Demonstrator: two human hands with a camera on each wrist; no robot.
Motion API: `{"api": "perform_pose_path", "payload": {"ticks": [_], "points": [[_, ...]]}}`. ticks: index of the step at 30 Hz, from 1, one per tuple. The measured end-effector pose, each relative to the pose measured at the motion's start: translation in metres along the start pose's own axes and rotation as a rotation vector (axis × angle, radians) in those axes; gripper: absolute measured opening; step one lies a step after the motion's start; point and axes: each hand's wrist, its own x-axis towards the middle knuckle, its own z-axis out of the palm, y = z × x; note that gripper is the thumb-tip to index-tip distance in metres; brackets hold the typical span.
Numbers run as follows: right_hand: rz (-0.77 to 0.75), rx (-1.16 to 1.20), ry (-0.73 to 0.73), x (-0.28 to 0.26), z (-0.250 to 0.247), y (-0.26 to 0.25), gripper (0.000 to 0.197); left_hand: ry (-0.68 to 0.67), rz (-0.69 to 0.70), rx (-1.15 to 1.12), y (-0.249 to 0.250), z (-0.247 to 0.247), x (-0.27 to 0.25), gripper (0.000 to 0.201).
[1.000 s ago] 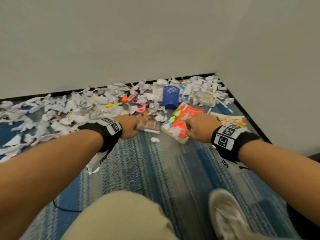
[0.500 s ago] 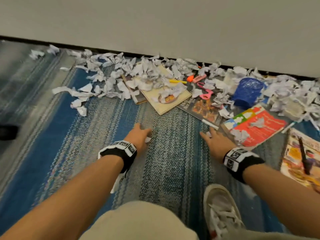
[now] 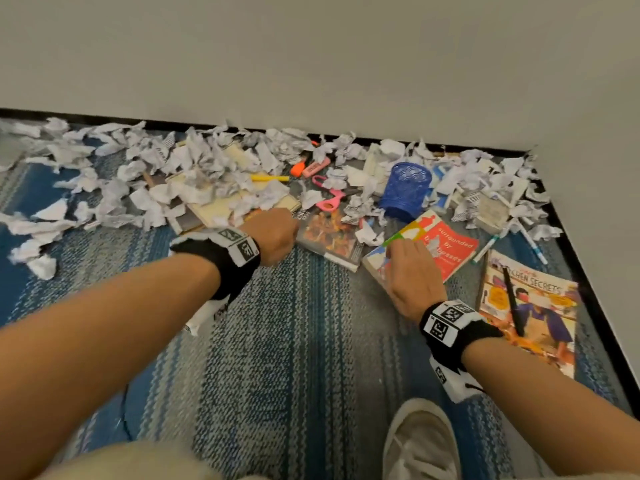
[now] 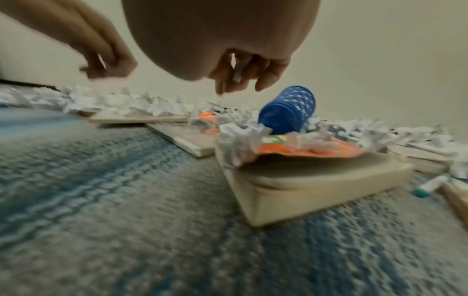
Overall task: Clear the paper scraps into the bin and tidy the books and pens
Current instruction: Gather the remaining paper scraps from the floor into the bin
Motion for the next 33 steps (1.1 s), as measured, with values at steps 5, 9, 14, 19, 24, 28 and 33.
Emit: {"api": "perform_pose_path", "payload": {"ticks": [5,9,14,19,24,28,33], "points": [[0.14,-0.069,-0.41,0.015,0.033,0.032,0.07,0.034,0.1,0.359,0.017,-0.072,0.035,0.02],[0.074,0.116,-0.448,0.019,0.038,0.038,0.028,0.106,0.007,0.333,0.041,-0.088,0.065,0.025],[0.112,0.267,-0.104,0.029,0.024,0.066,0.011,0.034,-0.089,0.248,0.077,-0.037,0.096,0.051],[0.354,0.057,0.002,0.051,0.036,0.113,0.045,0.224,-0.356,-0.042,0.102,0.009,0.135,0.063],[0.348,-0.064,-0.194,0.046,0.069,0.116,0.047,0.226,-0.327,0.087,0.11,0.065,0.177,0.072],[0.249,0.013,-0.132,0.045,0.072,0.114,0.024,0.131,-0.22,0.196,0.112,0.086,0.19,0.059],[0.054,-0.064,-0.088,0.046,0.06,0.132,0.02,0.131,-0.116,-0.05,0.106,0.07,0.191,0.039]]}}
